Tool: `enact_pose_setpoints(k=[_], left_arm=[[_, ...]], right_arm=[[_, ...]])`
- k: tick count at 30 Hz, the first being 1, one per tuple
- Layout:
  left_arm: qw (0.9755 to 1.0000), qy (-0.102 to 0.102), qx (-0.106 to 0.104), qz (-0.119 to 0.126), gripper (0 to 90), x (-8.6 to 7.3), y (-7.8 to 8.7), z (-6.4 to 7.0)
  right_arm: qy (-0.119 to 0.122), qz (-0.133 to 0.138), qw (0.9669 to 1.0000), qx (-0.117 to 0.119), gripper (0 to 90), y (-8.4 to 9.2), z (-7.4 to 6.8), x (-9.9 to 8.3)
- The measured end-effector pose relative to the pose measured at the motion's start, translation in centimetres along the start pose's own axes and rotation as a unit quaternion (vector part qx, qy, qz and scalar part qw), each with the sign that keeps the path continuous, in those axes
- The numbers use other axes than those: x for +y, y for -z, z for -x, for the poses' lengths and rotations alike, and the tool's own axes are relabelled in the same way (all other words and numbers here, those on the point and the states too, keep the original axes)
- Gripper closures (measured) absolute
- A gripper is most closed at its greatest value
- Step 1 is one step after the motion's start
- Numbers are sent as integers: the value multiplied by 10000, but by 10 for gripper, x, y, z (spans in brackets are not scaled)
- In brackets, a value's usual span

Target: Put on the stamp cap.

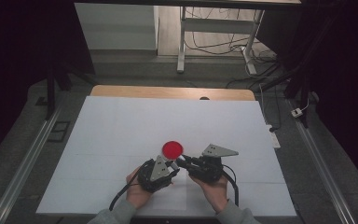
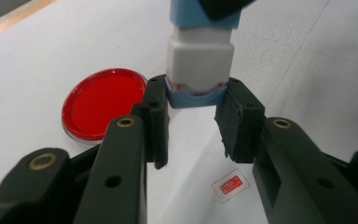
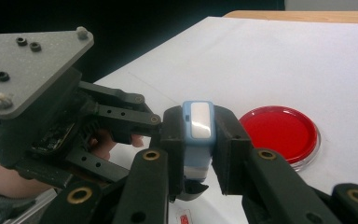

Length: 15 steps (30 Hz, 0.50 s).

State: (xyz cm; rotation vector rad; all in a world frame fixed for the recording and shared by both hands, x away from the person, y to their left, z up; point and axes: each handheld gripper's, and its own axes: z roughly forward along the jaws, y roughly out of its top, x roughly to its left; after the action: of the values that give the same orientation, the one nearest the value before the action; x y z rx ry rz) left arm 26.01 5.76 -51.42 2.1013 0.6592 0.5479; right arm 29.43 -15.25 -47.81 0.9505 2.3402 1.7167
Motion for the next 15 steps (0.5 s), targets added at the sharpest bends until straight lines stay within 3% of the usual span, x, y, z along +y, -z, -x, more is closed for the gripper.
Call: enact_pose_setpoints(k=[8,15], left_arm=[[10000,-23,39,-29,650,0,0,1],[9998,-135,23,-114,650,0,-2,1]], right_arm=[[83,-23,10000,-24,750,-1,-1,0],[-8,-163,9999,22,751,-3,2,-1]])
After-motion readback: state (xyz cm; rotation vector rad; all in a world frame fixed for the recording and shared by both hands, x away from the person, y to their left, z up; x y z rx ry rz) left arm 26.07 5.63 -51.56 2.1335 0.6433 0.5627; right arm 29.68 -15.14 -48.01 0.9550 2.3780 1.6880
